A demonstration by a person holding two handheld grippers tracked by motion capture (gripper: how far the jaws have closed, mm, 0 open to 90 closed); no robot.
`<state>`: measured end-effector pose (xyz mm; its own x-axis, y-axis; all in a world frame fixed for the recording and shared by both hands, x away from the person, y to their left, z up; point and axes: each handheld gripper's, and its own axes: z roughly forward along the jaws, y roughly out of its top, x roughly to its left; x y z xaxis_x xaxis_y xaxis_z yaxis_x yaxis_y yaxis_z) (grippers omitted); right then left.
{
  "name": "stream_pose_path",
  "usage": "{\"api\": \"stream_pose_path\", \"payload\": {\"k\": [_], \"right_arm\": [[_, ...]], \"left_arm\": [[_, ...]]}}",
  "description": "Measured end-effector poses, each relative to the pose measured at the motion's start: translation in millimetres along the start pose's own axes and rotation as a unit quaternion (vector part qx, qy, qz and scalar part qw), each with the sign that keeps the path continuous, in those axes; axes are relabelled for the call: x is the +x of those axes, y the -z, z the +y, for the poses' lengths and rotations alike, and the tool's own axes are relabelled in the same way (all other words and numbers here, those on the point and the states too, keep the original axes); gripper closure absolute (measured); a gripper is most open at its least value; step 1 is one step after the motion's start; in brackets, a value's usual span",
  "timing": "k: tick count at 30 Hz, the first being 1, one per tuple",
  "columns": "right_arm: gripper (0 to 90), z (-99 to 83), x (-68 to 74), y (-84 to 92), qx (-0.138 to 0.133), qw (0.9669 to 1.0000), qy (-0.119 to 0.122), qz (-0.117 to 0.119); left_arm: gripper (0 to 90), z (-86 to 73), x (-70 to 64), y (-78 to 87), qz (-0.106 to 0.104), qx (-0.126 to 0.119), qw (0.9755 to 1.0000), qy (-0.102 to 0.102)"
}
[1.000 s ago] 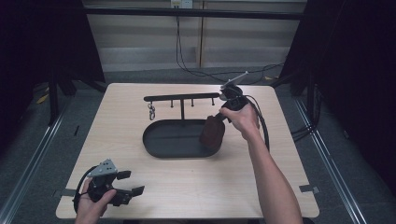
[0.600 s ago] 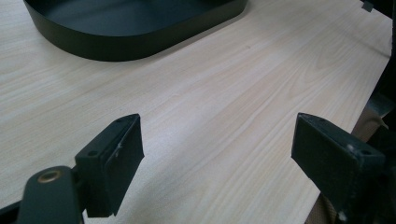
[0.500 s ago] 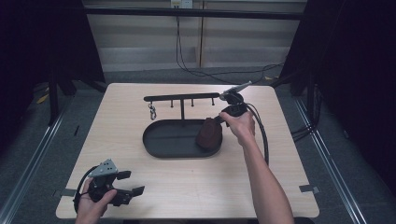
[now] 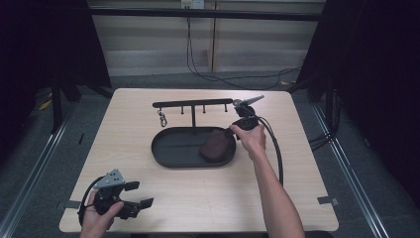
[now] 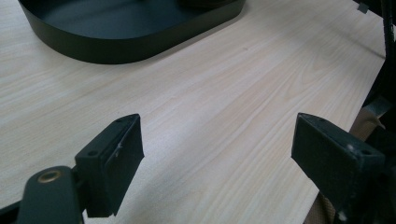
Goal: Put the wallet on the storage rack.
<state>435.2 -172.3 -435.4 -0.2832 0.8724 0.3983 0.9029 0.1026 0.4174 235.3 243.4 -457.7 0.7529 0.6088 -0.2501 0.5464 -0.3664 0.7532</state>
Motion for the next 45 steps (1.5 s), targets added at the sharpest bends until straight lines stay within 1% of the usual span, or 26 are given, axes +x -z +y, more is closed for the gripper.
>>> {"api": "stream_pose_path", "payload": {"k": [3, 5, 9, 10, 11, 15, 16, 18, 19, 20, 22, 24, 25, 26, 29, 30, 31, 33, 34, 35, 37, 38, 40, 42, 43, 45], "right_arm": [[82.5, -1.4, -1.5, -1.6, -0.01, 0.9999, 0.001, -0.002], [81.6, -2.7, -1.4, -5.4, -0.01, 0.9999, -0.001, 0.001], [81.1, -3.9, -2.0, -8.3, -0.014, 0.9999, 0.001, -0.002], [80.4, -4.2, -2.5, -8.9, -0.014, 0.9999, 0.0, 0.002], [79.2, -4.8, -3.1, -9.0, -0.015, 0.9999, -0.001, 0.003], [73.2, -8.5, -5.4, -9.2, -0.024, 0.9997, 0.0, 0.007], [73.2, -8.5, -5.4, -9.2, -0.024, 0.9997, 0.0, 0.007], [70.4, -8.8, -3.5, -7.7, -0.028, 0.9995, 0.009, 0.008], [67.9, -8.7, -1.4, -5.6, -0.031, 0.9993, 0.012, 0.017], [67.9, -8.7, -1.4, -5.6, -0.031, 0.9993, 0.012, 0.017], [62.5, -8.3, 0.6, -3.6, -0.036, 0.999, 0.019, 0.019], [59.0, -8.6, 1.6, -2.6, -0.037, 0.9988, 0.024, 0.022], [54.1, -9.5, 2.2, -2.2, -0.041, 0.9985, 0.028, 0.022], [54.1, -9.5, 2.2, -2.2, -0.041, 0.9985, 0.028, 0.022], [48.0, -10.4, 3.5, -1.0, -0.043, 0.9983, 0.034, 0.02], [43.0, -11.3, 5.2, 1.6, -0.05, 0.9979, 0.037, 0.018], [43.0, -11.3, 5.2, 1.6, -0.05, 0.9979, 0.037, 0.018], [38.6, -13.5, 6.5, 6.5, -0.063, 0.9966, 0.049, 0.019], [38.6, -13.5, 6.5, 6.5, -0.063, 0.9966, 0.049, 0.019], [35.9, -14.8, 6.8, 8.4, -0.068, 0.9962, 0.052, 0.018], [31.0, -20.9, 5.0, 15.0, -0.08, 0.995, 0.058, 0.013], [31.0, -20.9, 5.0, 15.0, -0.08, 0.995, 0.058, 0.013], [26.6, -27.3, 1.7, 20.6, -0.083, 0.9948, 0.058, 0.01], [25.9, -33.4, -0.8, 25.1, -0.089, 0.9941, 0.06, 0.012], [24.4, -37.5, -1.9, 27.8, -0.093, 0.9936, 0.063, 0.008], [22.4, -44.7, -3.9, 32.3, -0.095, 0.9934, 0.064, 0.007]], "left_arm": [[16.6, -0.1, -0.2, 0.0, 0.0, 0.0, 1.0, 0.0], [16.6, -0.1, -0.1, 0.1, 0.001, -0.001, 1.0, 0.0], [16.6, 0.0, 1.4, 0.8, 0.005, -0.003, 1.0, 0.004], [16.6, -0.1, 2.1, 1.1, 0.005, -0.003, 1.0, 0.005], [16.6, -0.3, 2.3, 1.1, 0.005, -0.006, 0.9999, 0.007], [16.6, -0.1, 2.3, 0.8, 0.005, -0.004, 0.9999, 0.008], [16.6, -0.2, 2.2, 0.8, 0.004, -0.004, 1.0, 0.008], [16.6, -0.2, 2.3, 0.6, 0.004, -0.003, 1.0, 0.008], [16.6, -0.1, 2.3, 0.6, 0.004, -0.003, 1.0, 0.008], [16.6, -0.1, 2.4, 0.5, 0.005, -0.003, 0.9999, 0.008], [16.6, 0.0, 2.2, 0.6, 0.009, -0.003, 0.9999, 0.008], [16.6, 0.1, 2.3, 0.6, 0.007, -0.003, 0.9999, 0.009], [16.6, 0.3, 2.3, 0.4, 0.007, -0.004, 0.9999, 0.009], [16.6, 0.3, 2.2, 0.3, 0.007, -0.004, 0.9999, 0.009], [16.6, 0.4, 2.4, 0.4, 0.007, -0.004, 0.9999, 0.011], [16.6, 0.4, 2.7, 0.9, 0.008, -0.006, 0.9999, 0.011], [16.6, 0.2, 2.8, 1.0, 0.009, -0.008, 0.9998, 0.013], [16.2, 0.2, 3.9, 1.6, 0.01, -0.008, 0.9998, 0.015], [16.2, 0.3, 4.3, 1.5, 0.01, -0.008, 0.9997, 0.019], [16.2, 0.4, 4.5, 1.5, 0.011, -0.008, 0.9997, 0.022], [16.3, 0.4, 5.0, 1.2, 0.011, -0.01, 0.9996, 0.026], [16.3, 0.4, 5.1, 0.9, 0.012, -0.01, 0.9995, 0.028], [16.2, 0.7, 5.8, 0.5, 0.012, -0.007, 0.9994, 0.03], [16.3, 0.6, 6.1, 0.0, 0.013, -0.005, 0.9994, 0.032], [16.3, 0.5, 6.1, -0.3, 0.012, -0.005, 0.9994, 0.033], [16.3, 0.5, 6.0, -0.8, 0.013, -0.005, 0.9993, 0.035]]}}
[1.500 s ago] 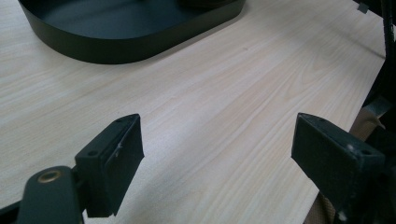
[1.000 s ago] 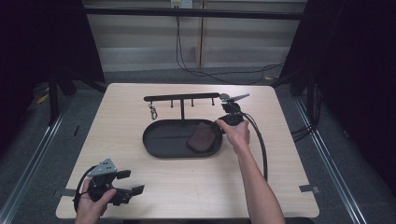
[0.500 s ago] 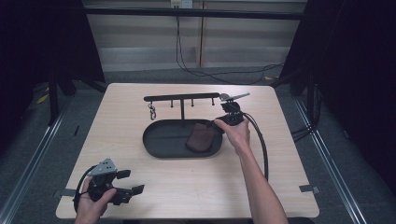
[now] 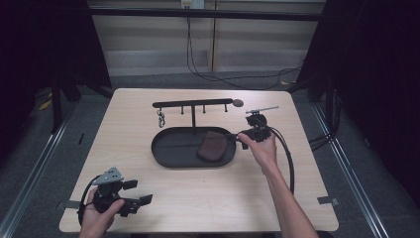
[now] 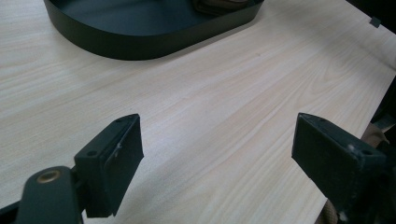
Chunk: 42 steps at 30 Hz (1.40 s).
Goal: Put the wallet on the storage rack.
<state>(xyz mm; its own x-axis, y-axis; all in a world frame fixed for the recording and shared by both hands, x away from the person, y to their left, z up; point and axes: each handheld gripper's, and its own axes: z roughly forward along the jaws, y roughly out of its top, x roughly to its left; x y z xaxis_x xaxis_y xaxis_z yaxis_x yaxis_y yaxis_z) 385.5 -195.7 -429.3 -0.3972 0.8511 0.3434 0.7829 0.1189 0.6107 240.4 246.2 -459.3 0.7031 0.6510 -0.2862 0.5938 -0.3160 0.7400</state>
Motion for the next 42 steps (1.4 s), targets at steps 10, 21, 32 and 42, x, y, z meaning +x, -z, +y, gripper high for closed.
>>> {"api": "stream_pose_path", "payload": {"k": [10, 21, 32, 42], "right_arm": [[19.6, -30.5, -3.4, 32.1, -0.019, 0.9997, 0.017, 0.0], [18.8, -68.6, -7.8, 61.6, -0.03, 0.9992, 0.022, -0.011], [19.8, -113.5, -6.3, 81.5, -0.037, 0.9988, 0.022, -0.021], [20.1, -151.3, -20.0, 85.1, -0.039, 0.9986, -0.004, -0.036]], "left_arm": [[16.7, 0.0, 0.3, -0.1, 0.005, 0.001, 1.0, 0.007], [16.8, 1.2, 0.4, 0.2, 0.008, 0.005, 0.9999, 0.005], [16.8, 0.7, 1.4, -0.5, 0.003, 0.01, 0.9999, 0.011], [16.8, 1.7, 1.4, -3.6, 0.004, 0.016, 0.9998, 0.011]]}}
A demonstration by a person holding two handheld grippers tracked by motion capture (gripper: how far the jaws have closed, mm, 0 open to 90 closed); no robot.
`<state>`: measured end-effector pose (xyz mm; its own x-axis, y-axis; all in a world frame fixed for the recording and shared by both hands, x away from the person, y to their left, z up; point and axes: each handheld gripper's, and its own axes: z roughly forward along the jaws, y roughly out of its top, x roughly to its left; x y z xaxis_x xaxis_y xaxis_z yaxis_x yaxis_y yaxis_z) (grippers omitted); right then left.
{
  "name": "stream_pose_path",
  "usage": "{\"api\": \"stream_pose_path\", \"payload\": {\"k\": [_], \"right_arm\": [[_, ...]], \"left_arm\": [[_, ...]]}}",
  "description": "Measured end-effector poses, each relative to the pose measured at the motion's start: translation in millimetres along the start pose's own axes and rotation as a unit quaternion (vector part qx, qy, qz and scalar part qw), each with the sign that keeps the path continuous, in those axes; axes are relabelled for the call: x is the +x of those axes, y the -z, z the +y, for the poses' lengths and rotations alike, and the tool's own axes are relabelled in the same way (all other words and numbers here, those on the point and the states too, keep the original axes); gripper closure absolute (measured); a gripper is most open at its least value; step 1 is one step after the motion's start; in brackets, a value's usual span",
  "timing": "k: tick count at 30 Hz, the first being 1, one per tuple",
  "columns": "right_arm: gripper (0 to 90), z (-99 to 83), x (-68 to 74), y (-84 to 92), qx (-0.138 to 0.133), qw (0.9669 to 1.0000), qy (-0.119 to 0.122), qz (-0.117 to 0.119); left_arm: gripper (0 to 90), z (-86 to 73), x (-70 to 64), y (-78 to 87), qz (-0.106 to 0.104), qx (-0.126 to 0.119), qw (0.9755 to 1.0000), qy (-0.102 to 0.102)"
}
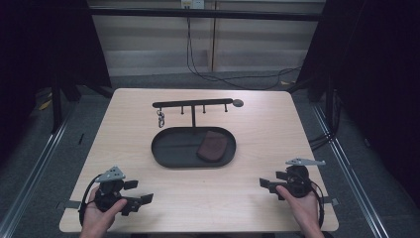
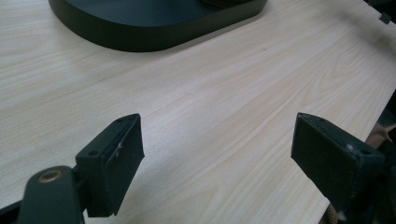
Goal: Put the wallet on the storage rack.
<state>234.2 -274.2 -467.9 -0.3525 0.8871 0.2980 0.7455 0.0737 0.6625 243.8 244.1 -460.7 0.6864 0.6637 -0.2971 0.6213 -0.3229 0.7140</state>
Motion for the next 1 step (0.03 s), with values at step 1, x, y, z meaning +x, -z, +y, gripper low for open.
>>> {"api": "stream_pose_path", "payload": {"k": [1], "right_arm": [[20.0, -1.7, -2.1, -0.4, 0.007, 1.0, -0.002, 0.0]], "left_arm": [[16.8, -0.1, -0.1, 0.8, 0.001, -0.001, 1.0, -0.002]]}}
